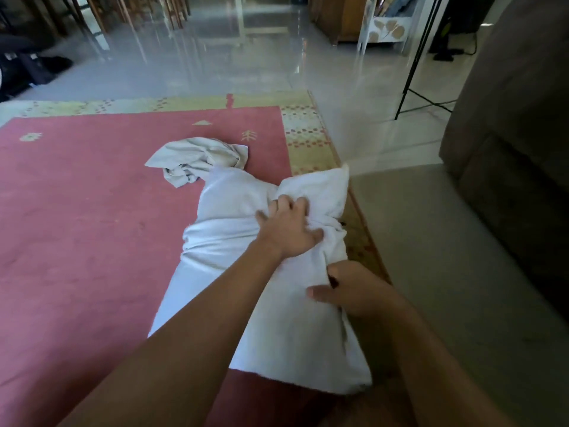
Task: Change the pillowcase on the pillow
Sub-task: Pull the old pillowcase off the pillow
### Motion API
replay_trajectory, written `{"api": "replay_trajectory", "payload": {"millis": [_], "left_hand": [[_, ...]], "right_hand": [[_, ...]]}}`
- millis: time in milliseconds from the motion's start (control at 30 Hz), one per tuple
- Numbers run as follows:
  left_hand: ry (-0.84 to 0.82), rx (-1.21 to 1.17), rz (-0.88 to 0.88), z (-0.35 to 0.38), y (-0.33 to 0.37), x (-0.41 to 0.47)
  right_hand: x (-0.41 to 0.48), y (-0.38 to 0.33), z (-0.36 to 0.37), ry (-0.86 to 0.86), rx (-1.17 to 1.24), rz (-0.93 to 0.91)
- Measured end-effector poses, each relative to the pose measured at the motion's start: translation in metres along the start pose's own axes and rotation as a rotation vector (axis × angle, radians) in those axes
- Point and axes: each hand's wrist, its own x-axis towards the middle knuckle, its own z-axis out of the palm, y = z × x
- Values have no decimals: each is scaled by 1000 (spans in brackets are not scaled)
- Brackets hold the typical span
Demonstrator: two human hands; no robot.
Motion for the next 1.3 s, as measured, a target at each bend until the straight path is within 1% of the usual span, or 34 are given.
{"api": "replay_trajectory", "payload": {"millis": [100,167,200,233,267,300,333,367,433,533,633,733,833,1033,1133,1233,1300], "left_hand": [[-16,107,91,24,26,-2],[-31,237,132,42,34,-10],[-44,282,137,50,34,-15],[-54,306,137,55,34,-19],[-70,319,132,57,34,-23],[-87,320,128,57,36,-27],[-104,315,125,57,39,-30],[-114,310,120,56,43,-34],[-96,303,112,58,47,-44],[-25,276,139,65,47,-55],[58,232,177,71,44,-69],[180,162,205,69,33,-82],[243,152,205,58,27,-94],[248,173,196,33,30,-108],[307,170,165,24,46,-112],[309,228,91,27,53,-115],[323,265,92,36,50,-122]], "right_hand": [[-9,-1,2,-120,-29,-95],[-8,11,-9,-181,74,-31],[-5,21,-17,-132,103,16],[-1,31,-26,-3,110,61],[5,42,-32,166,139,119],[9,47,-38,311,208,188],[15,50,-40,404,314,245],[24,51,-40,432,430,277],[41,45,-34,428,628,275],[58,44,-12,519,775,291],[60,41,-4,612,741,295],[59,33,-12,654,712,291],[55,24,-20,684,610,278],[35,5,-28,731,538,219],[28,-6,-32,754,521,191],[24,-14,-28,813,457,176],[21,-17,-24,846,423,176]]}}
